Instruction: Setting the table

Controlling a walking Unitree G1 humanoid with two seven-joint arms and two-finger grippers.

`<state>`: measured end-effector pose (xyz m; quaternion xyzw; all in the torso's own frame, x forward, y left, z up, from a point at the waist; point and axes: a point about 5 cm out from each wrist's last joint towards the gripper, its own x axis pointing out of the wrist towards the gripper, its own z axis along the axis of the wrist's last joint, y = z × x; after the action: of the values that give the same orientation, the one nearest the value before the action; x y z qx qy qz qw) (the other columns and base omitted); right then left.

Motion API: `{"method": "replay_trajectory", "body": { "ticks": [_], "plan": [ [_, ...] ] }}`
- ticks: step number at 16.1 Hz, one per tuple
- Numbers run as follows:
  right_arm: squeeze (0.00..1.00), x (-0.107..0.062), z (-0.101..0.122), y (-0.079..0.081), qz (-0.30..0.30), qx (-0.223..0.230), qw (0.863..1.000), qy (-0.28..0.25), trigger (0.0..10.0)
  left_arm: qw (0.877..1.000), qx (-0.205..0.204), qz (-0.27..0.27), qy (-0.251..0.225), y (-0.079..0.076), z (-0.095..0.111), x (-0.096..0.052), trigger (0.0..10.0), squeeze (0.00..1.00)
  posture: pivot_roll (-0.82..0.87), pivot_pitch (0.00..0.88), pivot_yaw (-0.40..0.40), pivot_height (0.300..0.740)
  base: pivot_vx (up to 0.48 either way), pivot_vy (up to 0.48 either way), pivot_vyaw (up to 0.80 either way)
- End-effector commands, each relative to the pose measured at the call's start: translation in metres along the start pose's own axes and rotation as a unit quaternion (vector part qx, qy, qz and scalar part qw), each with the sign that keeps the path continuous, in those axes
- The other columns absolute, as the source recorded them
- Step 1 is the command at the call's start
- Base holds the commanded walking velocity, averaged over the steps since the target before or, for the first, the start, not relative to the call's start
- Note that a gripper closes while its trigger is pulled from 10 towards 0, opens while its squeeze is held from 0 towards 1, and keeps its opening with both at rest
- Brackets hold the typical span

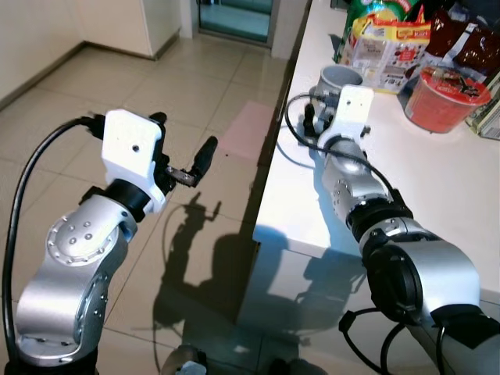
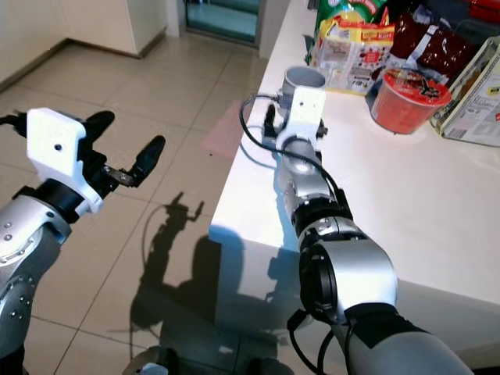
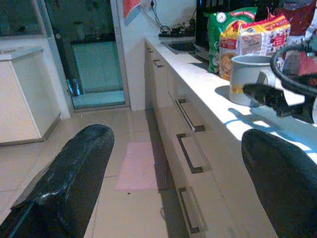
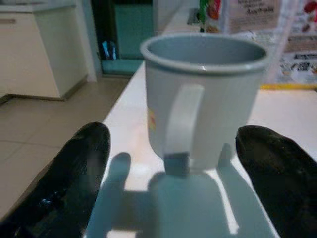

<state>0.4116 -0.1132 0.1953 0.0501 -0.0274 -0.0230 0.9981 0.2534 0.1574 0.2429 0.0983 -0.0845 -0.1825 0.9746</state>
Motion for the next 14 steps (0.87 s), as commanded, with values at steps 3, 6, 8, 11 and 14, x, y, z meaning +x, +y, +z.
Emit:
{"method": "replay_trajectory", "body": {
  "ticks": [3,6,8,11,14],
  "plan": [
    [0.00,0.000,0.002,-0.004,-0.002,0.006,1.000,-0.009,0.0,1.000,0.007,-0.001,-0.008,0.000,0.008,-0.006,10.0,1.00,0.26,0.183,-0.110,0.740,0.000,0.000,0.00],
    [0.00,0.000,0.000,-0.009,-0.012,0.011,1.000,-0.005,0.0,1.000,0.005,-0.004,-0.002,-0.002,0.008,-0.008,10.0,1.00,0.26,0.184,-0.110,0.740,0.000,0.000,0.00],
    [0.00,0.001,0.002,-0.011,-0.010,0.029,0.999,-0.013,0.0,1.000,0.004,-0.006,0.001,-0.003,0.008,-0.011,10.0,1.00,0.28,0.191,-0.109,0.740,0.000,0.000,0.00],
    [0.00,0.001,0.003,-0.009,-0.003,0.033,0.999,-0.017,0.0,1.000,0.005,-0.001,0.003,-0.001,0.009,-0.014,10.0,1.00,0.29,0.194,-0.112,0.740,0.000,0.000,0.00],
    [0.00,0.001,0.008,-0.008,0.000,0.032,0.999,-0.035,0.0,1.000,0.004,0.003,0.008,0.000,0.008,-0.017,10.0,1.00,0.28,0.190,-0.109,0.740,0.000,0.000,0.00]
  ]
}}
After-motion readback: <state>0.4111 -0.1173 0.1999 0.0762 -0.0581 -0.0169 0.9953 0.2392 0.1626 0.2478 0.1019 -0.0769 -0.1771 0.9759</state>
